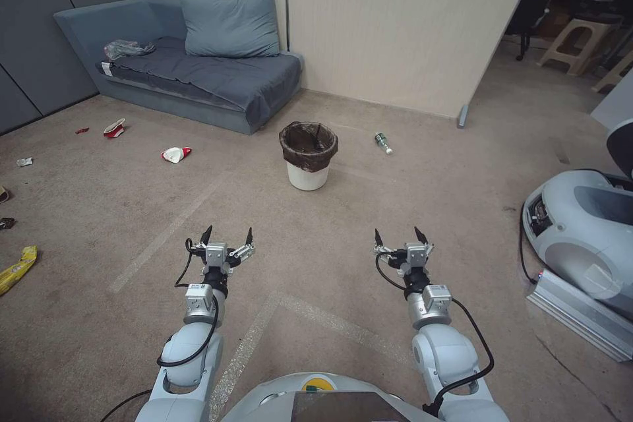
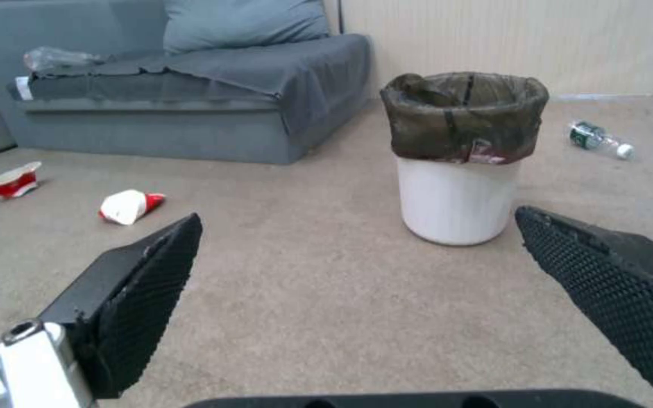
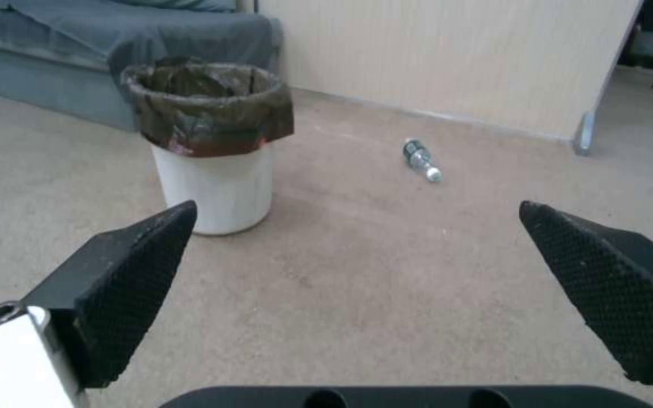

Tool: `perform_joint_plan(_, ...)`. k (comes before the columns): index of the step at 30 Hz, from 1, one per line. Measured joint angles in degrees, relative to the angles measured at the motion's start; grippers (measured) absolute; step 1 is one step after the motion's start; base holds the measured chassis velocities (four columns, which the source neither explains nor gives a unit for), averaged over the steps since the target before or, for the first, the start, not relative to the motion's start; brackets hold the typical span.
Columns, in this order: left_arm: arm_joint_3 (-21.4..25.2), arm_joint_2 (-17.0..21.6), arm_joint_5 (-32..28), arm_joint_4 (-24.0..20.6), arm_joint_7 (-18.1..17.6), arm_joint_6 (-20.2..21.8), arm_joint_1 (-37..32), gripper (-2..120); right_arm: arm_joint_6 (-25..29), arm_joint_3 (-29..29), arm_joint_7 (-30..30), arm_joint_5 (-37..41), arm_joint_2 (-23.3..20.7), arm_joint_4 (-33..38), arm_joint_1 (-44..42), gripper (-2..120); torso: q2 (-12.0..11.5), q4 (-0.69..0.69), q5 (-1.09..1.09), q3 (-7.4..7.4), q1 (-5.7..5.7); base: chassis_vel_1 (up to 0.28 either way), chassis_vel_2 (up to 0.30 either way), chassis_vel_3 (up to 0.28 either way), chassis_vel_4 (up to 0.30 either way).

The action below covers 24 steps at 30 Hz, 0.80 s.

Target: Pick up the trash bin, then pick up the garbage from the floor and place it into the trash bin.

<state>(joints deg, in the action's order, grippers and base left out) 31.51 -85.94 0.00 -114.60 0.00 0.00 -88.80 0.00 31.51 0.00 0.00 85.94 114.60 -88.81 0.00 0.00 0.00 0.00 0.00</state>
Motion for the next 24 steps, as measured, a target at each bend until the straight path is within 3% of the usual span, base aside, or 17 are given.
perform_joint_plan(13, 0.0, 0.0, 0.0, 0.0, -0.1, 0.1, 0.0, 100, 0.1, 0.1, 0.1, 0.0, 0.0, 0.1, 0.0, 100, 0.0, 0.0, 0.0, 0.0, 0.0, 0.0, 0.0, 0.0, 0.0)
perform_joint_plan(17, -0.5, 0.5, 0.5, -3.1, -3.0, 3.8, 0.1, 100, 4.7, 4.0, 5.0, -2.0, 0.9, 5.5, -1.5, 100, 0.0, 0.02, 0.0, 0.0, 0.0, 0.0, 0.0, 0.0, 0.0)
perform_joint_plan(18, -1.0, 0.9, 1.0, -5.5, -5.5, 6.9, 0.1, 100, 7.1, 6.0, 7.5, -3.0, 1.3, 8.3, -2.2, 100, 0.0, -0.04, -0.07, -0.01, 0.0, 0.0, 0.0, 0.0, 0.0)
perform_joint_plan(20, -1.9, 1.6, 1.8, -9.2, -9.1, 11.5, 0.2, 100, 8.8, 6.7, 7.7, -2.6, 1.5, 8.8, -2.4, 100, 0.0, -0.03, 0.02, -0.01, 0.0, 0.0, 0.0, 0.0, 0.0)
perform_joint_plan(24, -3.1, 1.9, 2.0, -11.9, -12.0, 15.1, 0.0, 100, 10.7, 7.1, 6.2, -2.1, 1.5, 8.4, -2.4, 100, 0.0, 0.02, -0.02, 0.0, 0.0, 0.0, 0.0, 0.0, 0.0)
